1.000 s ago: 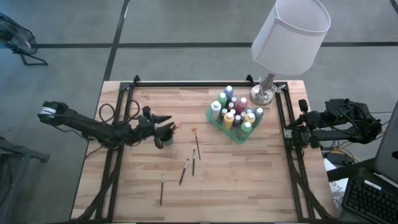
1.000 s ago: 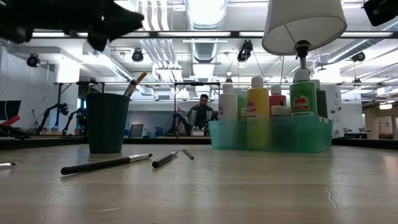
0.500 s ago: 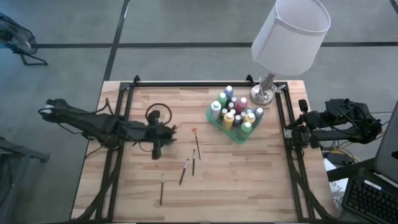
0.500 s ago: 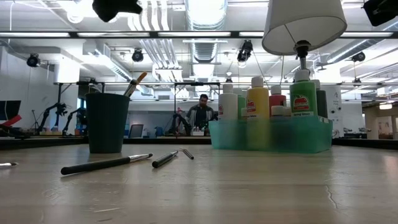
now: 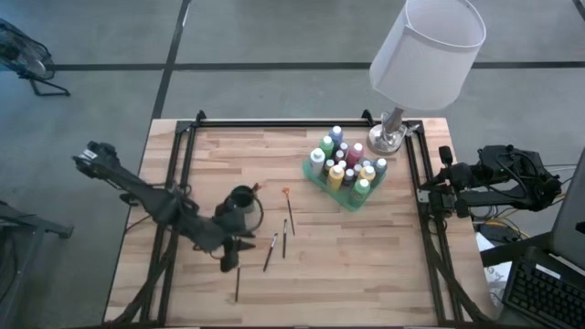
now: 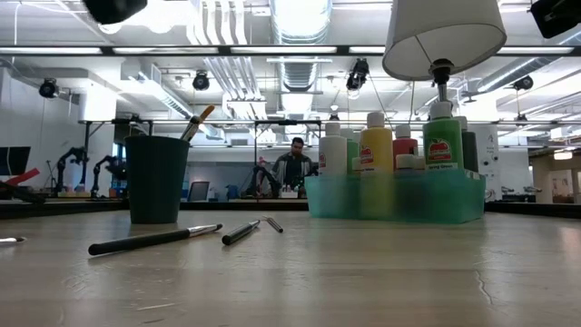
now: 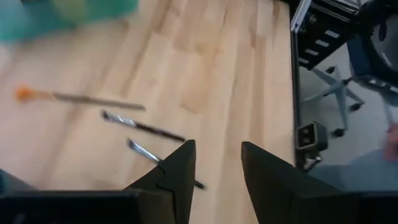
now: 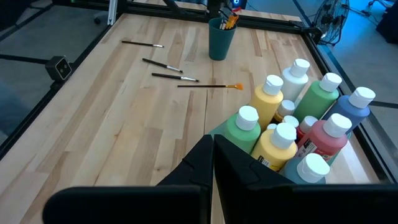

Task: Pick & Place Paint Supplies
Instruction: Put the silver paint brush into the green cup

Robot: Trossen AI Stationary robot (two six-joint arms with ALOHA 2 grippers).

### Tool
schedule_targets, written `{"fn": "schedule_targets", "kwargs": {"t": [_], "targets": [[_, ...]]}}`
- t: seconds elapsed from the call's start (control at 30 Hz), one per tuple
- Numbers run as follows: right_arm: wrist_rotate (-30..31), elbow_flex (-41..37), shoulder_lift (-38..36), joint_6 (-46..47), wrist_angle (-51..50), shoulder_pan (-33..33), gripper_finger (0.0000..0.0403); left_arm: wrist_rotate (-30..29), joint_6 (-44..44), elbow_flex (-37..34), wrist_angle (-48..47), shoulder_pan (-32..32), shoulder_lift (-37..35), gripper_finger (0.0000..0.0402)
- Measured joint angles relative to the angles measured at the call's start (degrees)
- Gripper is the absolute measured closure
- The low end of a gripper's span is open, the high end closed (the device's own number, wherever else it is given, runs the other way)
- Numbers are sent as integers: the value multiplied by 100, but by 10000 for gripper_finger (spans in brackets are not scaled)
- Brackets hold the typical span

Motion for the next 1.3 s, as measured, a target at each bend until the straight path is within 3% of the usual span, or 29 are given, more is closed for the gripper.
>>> {"fn": "schedule_targets", "kwargs": {"t": [0.47,0.73,1.0,1.3], "targets": [[2,0,0,0,2,-2,394,871,-3961,0,-21,-589,943,293],[2,0,0,0,2,0,394,909,-5671,-74,-236,-536,1459,294],[2,0,0,0,2,-2,394,1021,-6291,-76,-565,-377,1944,294],[2,0,0,0,0,-2,394,1623,-6747,-79,-1384,-153,2207,294]]}}
